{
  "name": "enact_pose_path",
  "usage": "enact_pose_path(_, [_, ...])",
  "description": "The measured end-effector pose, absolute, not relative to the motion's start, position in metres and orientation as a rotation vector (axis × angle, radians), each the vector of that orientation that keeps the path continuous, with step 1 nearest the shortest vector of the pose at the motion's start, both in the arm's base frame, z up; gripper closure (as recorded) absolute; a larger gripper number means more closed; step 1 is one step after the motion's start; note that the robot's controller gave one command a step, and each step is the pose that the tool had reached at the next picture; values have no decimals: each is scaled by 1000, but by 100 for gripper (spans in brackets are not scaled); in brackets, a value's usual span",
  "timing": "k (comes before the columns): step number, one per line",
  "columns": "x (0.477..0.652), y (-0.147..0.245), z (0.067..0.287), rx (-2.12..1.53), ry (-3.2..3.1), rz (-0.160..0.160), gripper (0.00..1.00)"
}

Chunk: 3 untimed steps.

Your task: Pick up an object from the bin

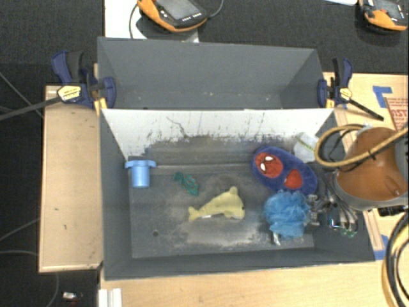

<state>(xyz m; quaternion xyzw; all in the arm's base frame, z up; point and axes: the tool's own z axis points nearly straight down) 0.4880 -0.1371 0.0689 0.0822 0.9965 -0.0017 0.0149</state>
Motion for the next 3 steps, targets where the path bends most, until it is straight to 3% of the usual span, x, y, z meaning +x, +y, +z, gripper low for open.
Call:
enact_pose_path(1, [477, -119, 87, 272, 3095, -7, 100])
enact_pose_path(2, [481, -91, 70, 421, 3081, -4, 100])
enact_pose_path(3, [495, -106, 71, -183, 3098, -17, 100])
